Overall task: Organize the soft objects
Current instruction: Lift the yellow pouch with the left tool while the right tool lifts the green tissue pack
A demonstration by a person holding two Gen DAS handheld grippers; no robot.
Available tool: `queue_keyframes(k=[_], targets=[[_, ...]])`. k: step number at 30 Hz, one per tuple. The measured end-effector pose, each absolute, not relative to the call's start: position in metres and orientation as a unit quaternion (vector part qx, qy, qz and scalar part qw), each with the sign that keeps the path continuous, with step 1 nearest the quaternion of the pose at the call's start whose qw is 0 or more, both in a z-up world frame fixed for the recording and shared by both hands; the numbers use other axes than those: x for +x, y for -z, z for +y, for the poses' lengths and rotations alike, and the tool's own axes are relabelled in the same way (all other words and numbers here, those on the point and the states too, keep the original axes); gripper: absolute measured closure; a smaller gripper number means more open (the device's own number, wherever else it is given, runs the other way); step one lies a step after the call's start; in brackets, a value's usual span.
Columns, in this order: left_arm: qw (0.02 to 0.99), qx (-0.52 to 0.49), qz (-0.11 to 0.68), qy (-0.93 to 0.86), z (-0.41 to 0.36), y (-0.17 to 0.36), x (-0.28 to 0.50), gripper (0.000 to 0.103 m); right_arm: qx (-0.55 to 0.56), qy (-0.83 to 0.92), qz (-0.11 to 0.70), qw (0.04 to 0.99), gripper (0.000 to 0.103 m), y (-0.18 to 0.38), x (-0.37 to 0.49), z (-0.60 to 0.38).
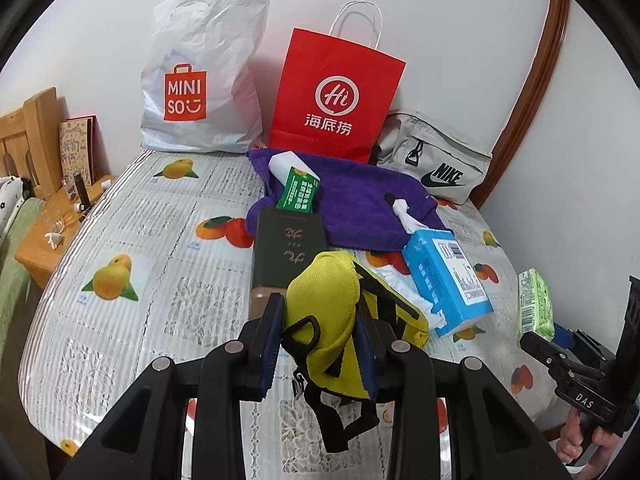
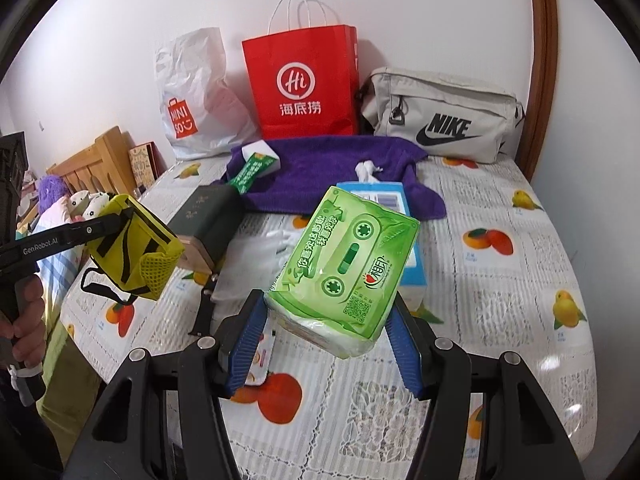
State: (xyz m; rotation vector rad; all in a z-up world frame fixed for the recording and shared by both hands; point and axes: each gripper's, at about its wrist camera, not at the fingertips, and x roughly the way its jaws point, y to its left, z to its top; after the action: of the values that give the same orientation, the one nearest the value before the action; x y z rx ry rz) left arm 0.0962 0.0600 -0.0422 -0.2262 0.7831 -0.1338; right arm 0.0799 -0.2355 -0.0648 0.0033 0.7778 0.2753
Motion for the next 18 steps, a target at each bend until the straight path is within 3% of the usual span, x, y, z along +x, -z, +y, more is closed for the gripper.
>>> queue_keyframes(k=[18], targets=[[0.918,-0.108,0.376,0.059,0.055,0.017,0.144,0.071,0.012,-0.143,0.363,0.921,0.044,0.039,0.13,-0.235]])
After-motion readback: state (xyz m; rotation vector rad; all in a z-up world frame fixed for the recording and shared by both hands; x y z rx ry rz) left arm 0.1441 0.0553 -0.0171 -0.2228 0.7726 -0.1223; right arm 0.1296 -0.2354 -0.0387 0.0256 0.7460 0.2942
